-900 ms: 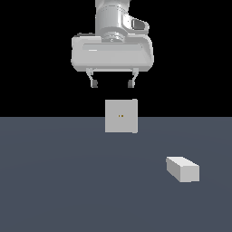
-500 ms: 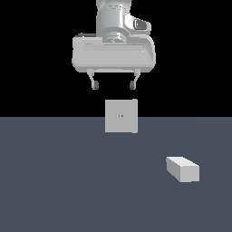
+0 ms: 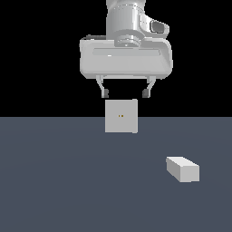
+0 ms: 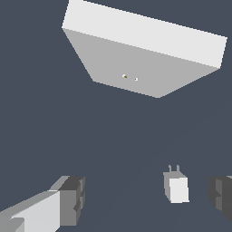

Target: Plug the charger into the wall socket.

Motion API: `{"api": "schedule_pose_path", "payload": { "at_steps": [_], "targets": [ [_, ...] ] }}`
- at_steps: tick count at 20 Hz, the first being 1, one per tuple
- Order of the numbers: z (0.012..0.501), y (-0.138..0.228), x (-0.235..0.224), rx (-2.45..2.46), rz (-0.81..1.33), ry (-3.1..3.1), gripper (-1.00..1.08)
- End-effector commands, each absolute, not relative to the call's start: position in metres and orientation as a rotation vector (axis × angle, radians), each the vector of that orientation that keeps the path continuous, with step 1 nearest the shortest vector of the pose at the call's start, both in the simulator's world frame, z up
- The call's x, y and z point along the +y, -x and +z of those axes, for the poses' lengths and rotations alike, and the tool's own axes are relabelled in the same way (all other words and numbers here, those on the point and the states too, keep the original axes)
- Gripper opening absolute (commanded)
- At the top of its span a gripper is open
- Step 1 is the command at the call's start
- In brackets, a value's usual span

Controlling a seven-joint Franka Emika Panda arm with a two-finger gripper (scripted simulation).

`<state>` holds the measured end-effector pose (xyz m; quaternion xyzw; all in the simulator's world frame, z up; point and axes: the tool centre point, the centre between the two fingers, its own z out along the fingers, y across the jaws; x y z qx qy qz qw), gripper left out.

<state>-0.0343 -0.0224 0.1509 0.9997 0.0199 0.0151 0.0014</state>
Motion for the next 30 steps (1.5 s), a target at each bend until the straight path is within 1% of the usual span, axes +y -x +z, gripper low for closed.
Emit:
{"api": "schedule_pose_path", "payload": {
  "at_steps": [1,9,15,22,30],
  "targets": [
    [0.14,0.045,-0.034,0.072,0.064,-3.138,1.0],
    [0.1,0.079,-0.074,0.111,0.126,-3.136,1.0],
    [0.077,0.096,-0.096,0.133,0.159,-3.136,1.0],
    [0.063,0.104,-0.109,0.146,0.178,-3.137,1.0],
    [0.058,0.104,-0.11,0.144,0.177,-3.138,1.0]
  ]
}}
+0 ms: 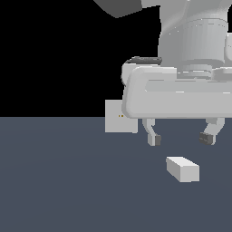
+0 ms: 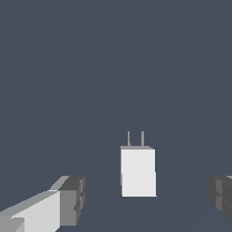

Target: Plug the charger into the wall socket.

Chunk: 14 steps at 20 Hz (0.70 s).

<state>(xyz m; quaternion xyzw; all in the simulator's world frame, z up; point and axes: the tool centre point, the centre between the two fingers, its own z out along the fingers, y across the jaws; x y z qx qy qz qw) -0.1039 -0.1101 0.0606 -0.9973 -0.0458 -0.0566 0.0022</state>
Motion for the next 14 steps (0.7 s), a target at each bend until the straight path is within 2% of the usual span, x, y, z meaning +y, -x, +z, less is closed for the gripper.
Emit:
{"api": "schedule_pose_path", "payload": {
  "at_steps": [1,14],
  "targets": [
    [0.056,0.104,-0.11,-0.144,-0.177,3.129,1.0],
    [0.013,0.104,-0.11,-0.146,-0.179,3.128,1.0]
  ]
}}
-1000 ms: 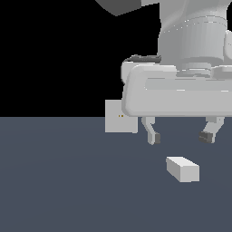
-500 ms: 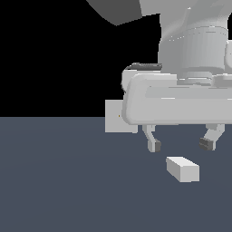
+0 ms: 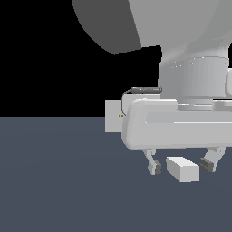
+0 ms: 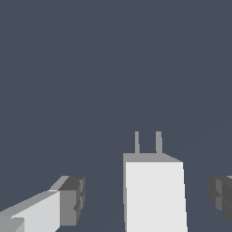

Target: Plug the charger into the wall socket.

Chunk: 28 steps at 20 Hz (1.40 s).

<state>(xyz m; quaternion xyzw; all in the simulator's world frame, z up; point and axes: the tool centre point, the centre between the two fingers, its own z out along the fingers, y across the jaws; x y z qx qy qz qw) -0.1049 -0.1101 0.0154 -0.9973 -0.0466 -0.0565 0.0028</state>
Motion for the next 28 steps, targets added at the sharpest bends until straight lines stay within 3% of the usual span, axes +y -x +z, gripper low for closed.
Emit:
{"api": "schedule_pose_path", "payload": {
  "at_steps": [1,2,3,17,28],
  "targets": [
    [0.012,0.104,-0.11,-0.146,-0.179,3.128,1.0],
    [0.012,0.104,-0.11,-0.146,-0.179,3.128,1.0],
    [0.012,0.104,-0.11,-0.146,-0.179,3.128,-1.0],
    [0.014,0.103,-0.108,-0.136,-0.179,3.128,-1.0],
    [0.036,0.085,-0.076,-0.015,-0.181,3.135,-1.0]
  ]
}}
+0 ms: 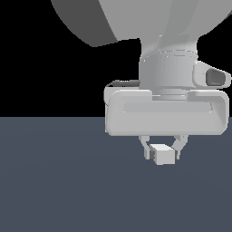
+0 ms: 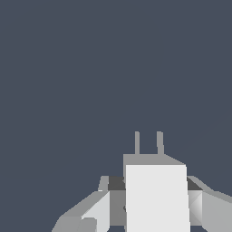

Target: Plug the charger into the wall socket.

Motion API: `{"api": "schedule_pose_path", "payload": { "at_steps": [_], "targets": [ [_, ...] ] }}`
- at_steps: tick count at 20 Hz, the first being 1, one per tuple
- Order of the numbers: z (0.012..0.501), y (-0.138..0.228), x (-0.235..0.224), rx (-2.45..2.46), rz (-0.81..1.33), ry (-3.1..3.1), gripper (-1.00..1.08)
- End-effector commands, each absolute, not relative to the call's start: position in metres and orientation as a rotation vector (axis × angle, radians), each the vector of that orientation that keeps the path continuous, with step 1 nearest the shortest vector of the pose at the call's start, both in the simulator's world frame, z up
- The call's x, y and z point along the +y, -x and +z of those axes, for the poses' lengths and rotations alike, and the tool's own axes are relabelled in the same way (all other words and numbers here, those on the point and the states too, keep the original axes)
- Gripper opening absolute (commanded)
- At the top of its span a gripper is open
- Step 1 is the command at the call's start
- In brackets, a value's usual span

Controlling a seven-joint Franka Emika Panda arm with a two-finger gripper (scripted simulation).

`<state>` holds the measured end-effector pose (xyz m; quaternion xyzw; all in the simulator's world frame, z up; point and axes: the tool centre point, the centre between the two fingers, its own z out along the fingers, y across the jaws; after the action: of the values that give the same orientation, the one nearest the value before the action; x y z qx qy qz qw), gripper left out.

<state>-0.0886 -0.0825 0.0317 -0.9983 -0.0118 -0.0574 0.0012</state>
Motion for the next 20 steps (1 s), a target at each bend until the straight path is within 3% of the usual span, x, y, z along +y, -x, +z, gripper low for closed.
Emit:
{"api": "schedule_pose_path", "payload": {
  "at_steps": [1,20],
  "targets": [
    [0.04,0.082,-0.072,0.003,-0.182,3.135,-1.0],
    [0.096,0.021,-0.003,0.314,-0.18,3.132,-1.0]
  ]
}}
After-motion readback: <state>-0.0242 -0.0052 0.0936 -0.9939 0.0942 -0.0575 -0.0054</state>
